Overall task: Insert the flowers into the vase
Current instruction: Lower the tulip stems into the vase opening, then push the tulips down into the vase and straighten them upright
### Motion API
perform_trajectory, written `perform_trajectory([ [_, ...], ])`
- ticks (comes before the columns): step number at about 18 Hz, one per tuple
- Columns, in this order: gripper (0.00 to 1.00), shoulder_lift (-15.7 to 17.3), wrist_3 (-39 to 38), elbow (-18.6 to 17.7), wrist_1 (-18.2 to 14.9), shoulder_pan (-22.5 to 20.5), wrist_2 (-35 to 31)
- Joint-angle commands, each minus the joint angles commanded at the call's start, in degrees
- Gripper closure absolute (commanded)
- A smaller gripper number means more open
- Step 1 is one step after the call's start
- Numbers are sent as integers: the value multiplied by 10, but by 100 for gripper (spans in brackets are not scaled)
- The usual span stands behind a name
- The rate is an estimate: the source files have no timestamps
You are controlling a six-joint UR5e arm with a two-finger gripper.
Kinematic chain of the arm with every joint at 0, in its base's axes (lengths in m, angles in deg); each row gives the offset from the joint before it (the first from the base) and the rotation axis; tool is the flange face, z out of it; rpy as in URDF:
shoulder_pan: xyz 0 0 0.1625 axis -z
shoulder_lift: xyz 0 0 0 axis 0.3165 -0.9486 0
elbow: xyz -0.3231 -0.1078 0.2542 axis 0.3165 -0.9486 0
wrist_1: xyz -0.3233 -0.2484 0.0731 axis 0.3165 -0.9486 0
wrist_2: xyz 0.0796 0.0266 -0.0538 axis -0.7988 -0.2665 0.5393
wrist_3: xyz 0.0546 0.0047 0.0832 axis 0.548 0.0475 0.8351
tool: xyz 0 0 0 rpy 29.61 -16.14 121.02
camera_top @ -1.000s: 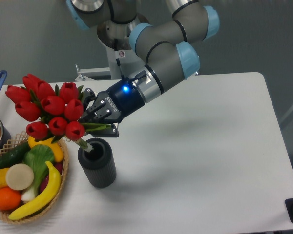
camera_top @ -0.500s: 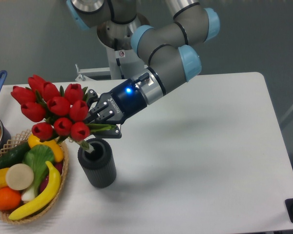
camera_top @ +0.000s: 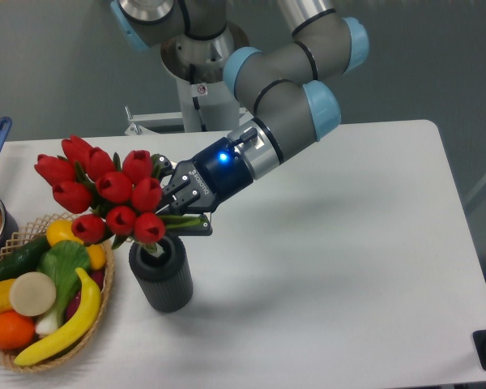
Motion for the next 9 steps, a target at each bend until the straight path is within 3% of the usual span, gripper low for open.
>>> perform_trajectory([
  [9,80,-15,4,-26,0,-3,0],
])
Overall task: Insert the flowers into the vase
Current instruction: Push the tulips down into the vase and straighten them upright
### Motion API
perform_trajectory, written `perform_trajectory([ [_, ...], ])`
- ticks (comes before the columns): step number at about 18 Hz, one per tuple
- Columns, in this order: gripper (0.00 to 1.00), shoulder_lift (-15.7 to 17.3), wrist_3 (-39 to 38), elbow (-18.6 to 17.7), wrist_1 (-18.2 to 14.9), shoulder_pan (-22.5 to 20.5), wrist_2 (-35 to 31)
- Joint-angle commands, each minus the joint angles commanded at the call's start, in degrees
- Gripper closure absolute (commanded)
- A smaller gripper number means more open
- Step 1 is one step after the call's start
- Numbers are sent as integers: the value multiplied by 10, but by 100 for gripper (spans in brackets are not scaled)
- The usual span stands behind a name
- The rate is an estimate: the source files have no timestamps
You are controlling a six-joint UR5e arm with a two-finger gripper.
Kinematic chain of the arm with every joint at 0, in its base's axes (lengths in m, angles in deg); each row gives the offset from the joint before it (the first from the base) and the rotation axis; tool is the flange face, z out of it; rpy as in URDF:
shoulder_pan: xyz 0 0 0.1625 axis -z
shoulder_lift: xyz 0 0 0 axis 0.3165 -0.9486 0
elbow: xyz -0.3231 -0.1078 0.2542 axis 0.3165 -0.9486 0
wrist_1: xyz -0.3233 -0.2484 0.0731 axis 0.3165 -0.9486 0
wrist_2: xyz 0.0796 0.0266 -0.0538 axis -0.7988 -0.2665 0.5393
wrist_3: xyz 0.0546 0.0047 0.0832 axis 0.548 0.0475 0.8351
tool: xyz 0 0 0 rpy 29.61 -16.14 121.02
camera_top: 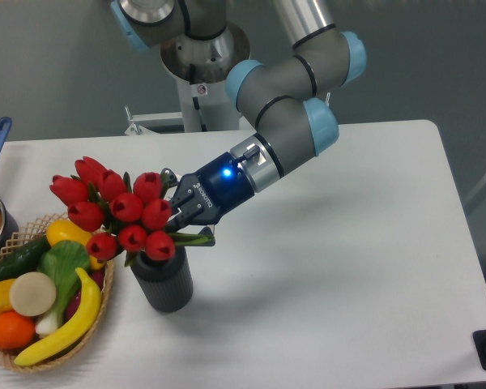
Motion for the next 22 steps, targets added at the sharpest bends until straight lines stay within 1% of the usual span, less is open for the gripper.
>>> perform_trajectory([
  [3,80,-10,1,-7,0,-7,0],
  [6,79,-10,1,-21,1,-14,0],
  [9,79,-12,2,-22,1,-13,0],
  [16,79,-30,21,-23,1,-12,0],
  [22,77,-33,23,-32,0,-12,-2],
])
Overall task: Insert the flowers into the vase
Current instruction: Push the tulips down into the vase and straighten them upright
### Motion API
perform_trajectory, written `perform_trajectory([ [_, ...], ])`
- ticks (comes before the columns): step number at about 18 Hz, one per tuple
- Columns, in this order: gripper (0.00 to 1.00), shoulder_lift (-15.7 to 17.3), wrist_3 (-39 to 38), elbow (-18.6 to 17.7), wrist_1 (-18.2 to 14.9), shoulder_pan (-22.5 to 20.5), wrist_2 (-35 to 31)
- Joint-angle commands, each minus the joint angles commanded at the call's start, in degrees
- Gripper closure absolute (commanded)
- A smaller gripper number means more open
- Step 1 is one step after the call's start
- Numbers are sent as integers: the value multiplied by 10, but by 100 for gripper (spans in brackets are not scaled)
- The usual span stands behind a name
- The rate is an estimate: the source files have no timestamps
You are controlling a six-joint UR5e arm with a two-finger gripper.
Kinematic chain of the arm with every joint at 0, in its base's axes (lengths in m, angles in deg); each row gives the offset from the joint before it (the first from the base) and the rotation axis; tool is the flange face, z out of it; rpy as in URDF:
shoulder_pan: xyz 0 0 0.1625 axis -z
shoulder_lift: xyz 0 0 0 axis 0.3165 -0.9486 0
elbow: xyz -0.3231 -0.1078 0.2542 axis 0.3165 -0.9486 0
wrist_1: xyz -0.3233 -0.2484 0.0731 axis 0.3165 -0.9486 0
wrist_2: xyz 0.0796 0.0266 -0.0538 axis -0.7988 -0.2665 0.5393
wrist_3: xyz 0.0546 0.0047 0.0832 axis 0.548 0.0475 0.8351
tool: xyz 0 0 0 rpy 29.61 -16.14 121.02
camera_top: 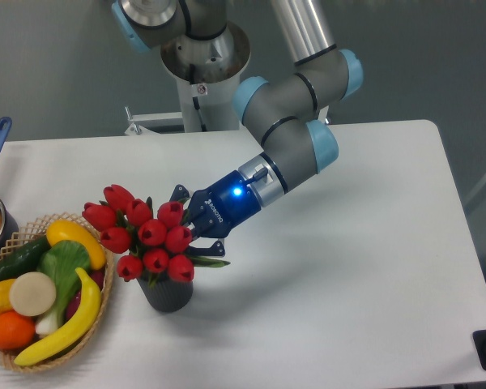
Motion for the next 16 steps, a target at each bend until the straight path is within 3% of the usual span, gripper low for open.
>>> perform_trajectory([
  [16,73,-4,11,-12,0,-1,-2],
])
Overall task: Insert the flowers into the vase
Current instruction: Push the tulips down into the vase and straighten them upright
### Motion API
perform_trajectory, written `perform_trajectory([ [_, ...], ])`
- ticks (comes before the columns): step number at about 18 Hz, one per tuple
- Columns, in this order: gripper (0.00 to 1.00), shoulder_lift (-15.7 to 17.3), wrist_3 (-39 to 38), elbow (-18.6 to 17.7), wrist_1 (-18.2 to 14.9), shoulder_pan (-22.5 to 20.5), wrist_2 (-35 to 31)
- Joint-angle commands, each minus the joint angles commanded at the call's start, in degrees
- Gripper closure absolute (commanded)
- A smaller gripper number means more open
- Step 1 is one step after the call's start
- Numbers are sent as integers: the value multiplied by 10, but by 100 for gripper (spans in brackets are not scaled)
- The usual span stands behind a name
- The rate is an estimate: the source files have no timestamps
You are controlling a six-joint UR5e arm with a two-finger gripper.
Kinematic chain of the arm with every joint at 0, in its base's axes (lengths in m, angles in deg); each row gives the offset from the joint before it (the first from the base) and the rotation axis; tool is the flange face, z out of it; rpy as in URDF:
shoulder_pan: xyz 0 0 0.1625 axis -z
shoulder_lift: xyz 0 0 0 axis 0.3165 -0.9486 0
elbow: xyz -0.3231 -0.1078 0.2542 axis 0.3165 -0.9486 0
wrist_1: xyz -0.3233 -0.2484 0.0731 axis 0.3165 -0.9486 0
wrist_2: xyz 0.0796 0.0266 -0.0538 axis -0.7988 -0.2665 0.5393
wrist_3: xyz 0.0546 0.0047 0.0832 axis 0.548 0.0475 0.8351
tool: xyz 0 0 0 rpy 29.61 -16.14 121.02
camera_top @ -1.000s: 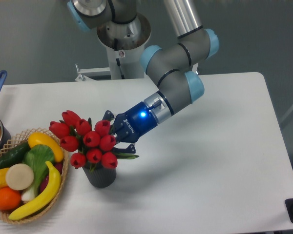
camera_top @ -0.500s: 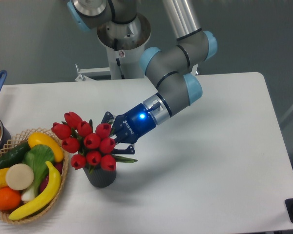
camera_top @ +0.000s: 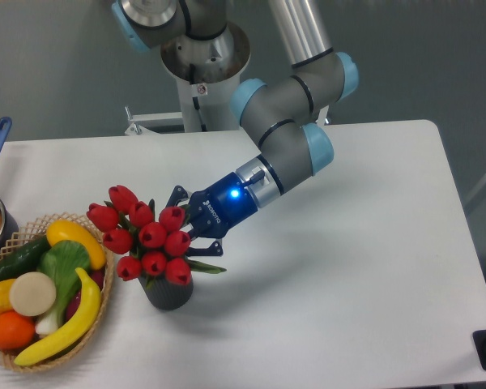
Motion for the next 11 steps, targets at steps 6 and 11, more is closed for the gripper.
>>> perform_trajectory([
  [6,71,-3,3,1,0,-1,0],
  [11,38,-3,4,1,0,-3,0],
])
